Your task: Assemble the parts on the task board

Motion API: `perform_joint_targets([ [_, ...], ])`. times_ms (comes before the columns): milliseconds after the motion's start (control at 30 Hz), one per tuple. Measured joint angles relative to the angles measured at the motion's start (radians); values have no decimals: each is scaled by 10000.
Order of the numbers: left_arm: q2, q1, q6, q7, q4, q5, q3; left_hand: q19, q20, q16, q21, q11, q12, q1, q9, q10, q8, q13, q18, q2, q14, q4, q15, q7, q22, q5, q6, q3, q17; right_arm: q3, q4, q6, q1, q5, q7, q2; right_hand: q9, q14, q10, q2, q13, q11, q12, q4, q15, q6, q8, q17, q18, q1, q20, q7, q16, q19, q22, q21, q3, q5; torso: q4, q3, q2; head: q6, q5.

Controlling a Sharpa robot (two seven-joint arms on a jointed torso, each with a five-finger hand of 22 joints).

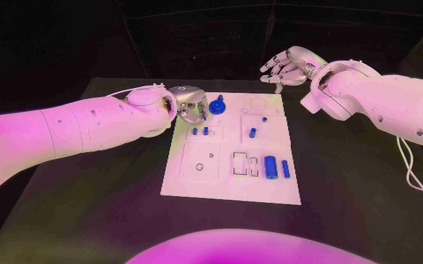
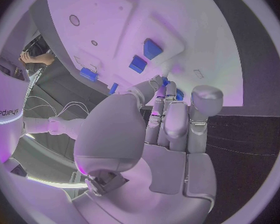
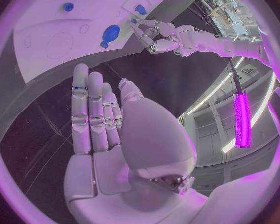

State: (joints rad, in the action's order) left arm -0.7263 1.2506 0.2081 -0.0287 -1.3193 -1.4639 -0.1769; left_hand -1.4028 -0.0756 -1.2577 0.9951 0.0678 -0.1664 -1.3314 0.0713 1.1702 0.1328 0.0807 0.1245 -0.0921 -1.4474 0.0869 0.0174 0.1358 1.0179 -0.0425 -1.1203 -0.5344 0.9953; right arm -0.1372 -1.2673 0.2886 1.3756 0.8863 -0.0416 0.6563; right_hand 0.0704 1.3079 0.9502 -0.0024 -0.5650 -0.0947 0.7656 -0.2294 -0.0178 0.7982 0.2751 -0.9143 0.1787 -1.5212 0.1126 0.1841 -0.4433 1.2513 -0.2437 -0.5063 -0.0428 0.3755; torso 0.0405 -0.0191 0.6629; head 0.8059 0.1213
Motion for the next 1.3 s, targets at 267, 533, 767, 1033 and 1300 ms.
perform_joint_targets([
  [267,30,4,-74,-21,39,5,2,0,0,0,-36,2,116,81,-11,-2,-48,-9,0,-80,0,-27,0,23,-22,0,24,-27,-1,0,0,0,0,0,0,-1,0,0,0,0,-1,0,0,0,0,0,0,0,0,0,0,0,0,0,0,0,0,0,0,-1,0,-7,-1],
  [533,69,6,-104,-60,78,9,2,0,0,0,-76,55,156,81,-12,-55,-87,-19,0,-81,1,-27,1,36,-37,0,37,-27,-19,0,-4,0,0,0,-2,3,0,0,0,0,17,0,0,0,0,0,37,0,1,0,0,0,0,0,0,0,0,0,0,-3,1,-10,-12],
  [767,94,7,-112,-91,117,13,3,0,0,0,-76,55,156,120,-15,-55,-87,-28,0,-119,1,-27,1,36,-53,0,38,-26,-29,0,-7,1,0,0,-2,7,0,0,0,0,16,0,0,0,0,0,37,0,1,0,0,0,0,0,0,0,0,0,0,-2,1,-16,-16],
  [1033,117,7,-122,-113,153,15,3,-35,-35,0,-153,143,351,184,-31,-297,-198,-84,-1,-184,1,-55,1,51,-115,0,128,-54,-89,0,-8,1,0,0,-3,8,0,0,0,0,15,0,0,0,0,0,37,0,0,0,0,0,0,0,0,0,0,0,0,-1,2,-1,-30],
  [1300,126,4,-156,-127,166,15,-3,-2,-68,40,-224,215,478,258,-30,-466,-281,-123,-1,-258,0,-83,-71,123,-173,0,201,-83,-167,0,-9,1,0,-2,-5,10,0,0,0,0,15,0,0,0,0,0,36,0,0,0,0,0,0,0,0,0,0,0,-2,3,2,12,-41],
])
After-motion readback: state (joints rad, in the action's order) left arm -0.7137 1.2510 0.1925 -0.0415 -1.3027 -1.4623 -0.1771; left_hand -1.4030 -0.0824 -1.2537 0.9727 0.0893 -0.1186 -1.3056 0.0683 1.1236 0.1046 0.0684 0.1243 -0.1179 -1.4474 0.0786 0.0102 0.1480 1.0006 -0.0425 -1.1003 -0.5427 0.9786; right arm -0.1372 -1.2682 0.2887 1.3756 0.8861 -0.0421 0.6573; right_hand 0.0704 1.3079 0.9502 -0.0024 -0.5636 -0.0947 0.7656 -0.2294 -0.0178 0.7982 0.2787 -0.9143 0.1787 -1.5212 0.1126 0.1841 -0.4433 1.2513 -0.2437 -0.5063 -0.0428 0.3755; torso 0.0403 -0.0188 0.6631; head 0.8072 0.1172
